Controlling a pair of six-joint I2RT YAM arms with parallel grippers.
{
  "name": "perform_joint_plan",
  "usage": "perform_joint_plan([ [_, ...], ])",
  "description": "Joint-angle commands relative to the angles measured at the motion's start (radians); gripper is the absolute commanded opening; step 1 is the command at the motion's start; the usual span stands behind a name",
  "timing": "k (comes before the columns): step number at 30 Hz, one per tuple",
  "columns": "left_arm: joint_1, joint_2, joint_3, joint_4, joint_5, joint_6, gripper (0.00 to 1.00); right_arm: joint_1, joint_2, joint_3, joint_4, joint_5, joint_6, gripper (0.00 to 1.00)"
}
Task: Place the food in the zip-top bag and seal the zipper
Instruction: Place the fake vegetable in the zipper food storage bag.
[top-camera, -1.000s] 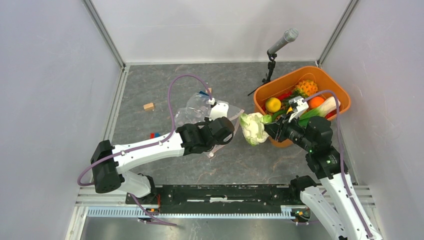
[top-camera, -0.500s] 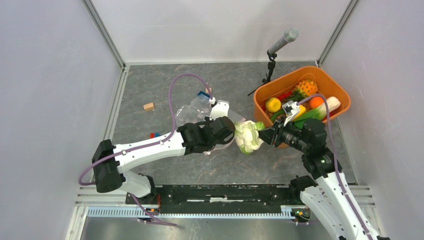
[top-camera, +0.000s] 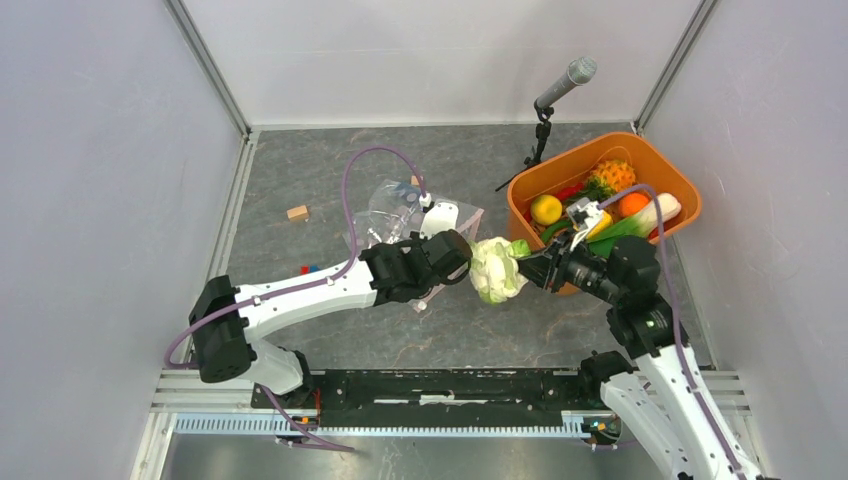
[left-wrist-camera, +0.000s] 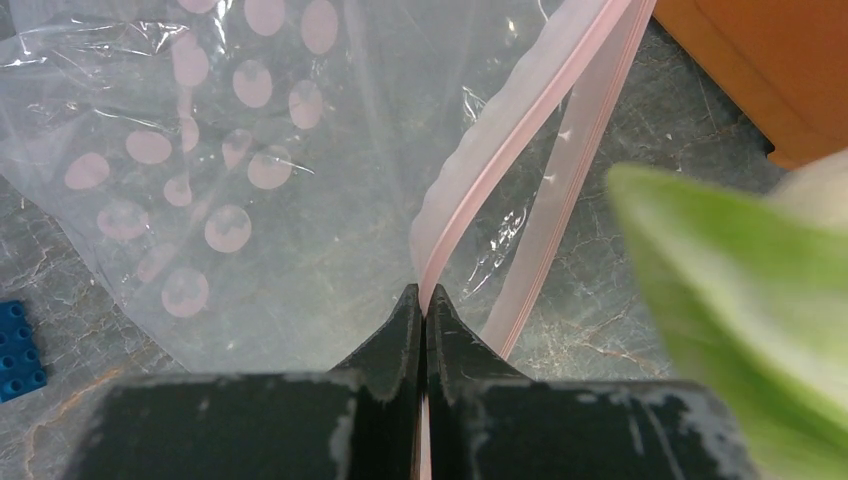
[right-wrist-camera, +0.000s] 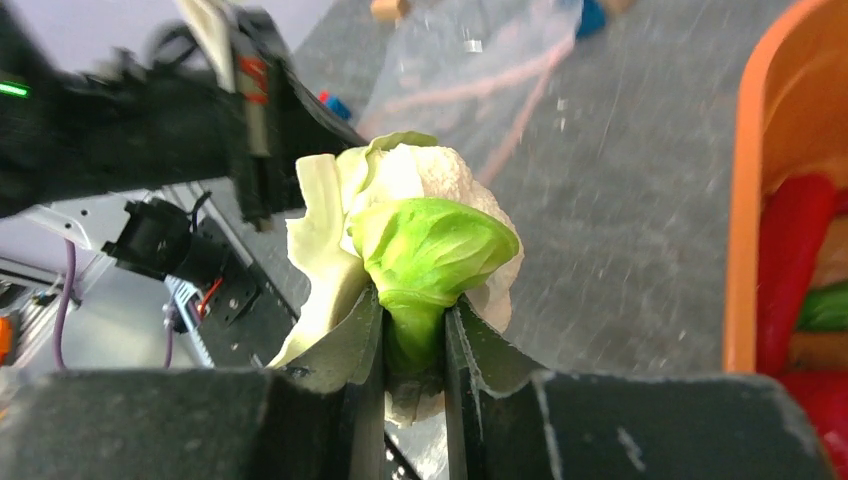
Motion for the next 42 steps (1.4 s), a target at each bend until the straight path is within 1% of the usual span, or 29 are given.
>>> perform_joint_plan([
  [1, 0.006, -0.018, 0.031, 0.028, -0.04, -0.018, 0.02, 0.004, 0.029, -0.081, 0.083, -0.061, 0.086, 0.13],
  [5, 0.007, -0.018, 0.029, 0.026, -0.042, -0.025, 0.02, 0.004, 0.034, -0.138, 0.164, -0.121, 0.122, 0.13],
  [8, 0.006, -0.012, 0.032, 0.045, -0.007, -0.006, 0.02, 0.004, 0.061, -0.196, 0.275, -0.173, 0.186, 0.13],
  [13, -0.002, 0.002, 0.04, 0.054, 0.04, 0.042, 0.02, 0.004, 0.117, -0.199, 0.298, -0.126, 0.202, 0.13],
  [17, -0.038, 0.017, 0.05, 0.072, 0.029, 0.113, 0.02, 0.01, 0.18, -0.213, 0.419, -0.138, 0.264, 0.12],
  [20, -0.06, 0.021, 0.056, 0.077, 0.026, 0.124, 0.02, 0.015, 0.234, -0.215, 0.428, -0.108, 0.285, 0.12],
  [22, -0.067, 0.02, 0.057, 0.081, 0.026, 0.12, 0.02, 0.018, 0.257, -0.236, 0.472, -0.096, 0.325, 0.12],
  [25, -0.072, 0.018, 0.061, 0.09, 0.046, 0.125, 0.02, 0.02, 0.263, -0.312, 0.631, -0.081, 0.455, 0.11],
  [26, -0.075, 0.019, 0.065, 0.088, 0.049, 0.13, 0.02, 0.021, 0.261, -0.318, 0.618, -0.046, 0.476, 0.11],
  [29, -0.094, 0.027, 0.07, 0.059, -0.003, 0.133, 0.02, 0.023, 0.245, -0.332, 0.609, 0.017, 0.524, 0.11],
  [33, -0.094, 0.027, 0.041, 0.049, 0.004, 0.116, 0.02, 0.024, 0.22, -0.271, 0.408, 0.168, 0.441, 0.1],
  [36, -0.095, 0.019, 0.026, 0.075, 0.03, 0.108, 0.02, 0.024, 0.209, -0.246, 0.344, 0.242, 0.421, 0.1],
  [39, -0.098, 0.03, 0.026, 0.085, 0.038, 0.1, 0.02, 0.028, 0.202, -0.275, 0.43, 0.194, 0.5, 0.1],
  [40, -0.099, 0.038, 0.03, 0.086, 0.039, 0.099, 0.02, 0.029, 0.202, -0.301, 0.494, 0.155, 0.54, 0.1],
  [42, -0.104, 0.06, 0.033, 0.085, 0.045, 0.097, 0.02, 0.03, 0.2, -0.368, 0.64, 0.109, 0.672, 0.1],
])
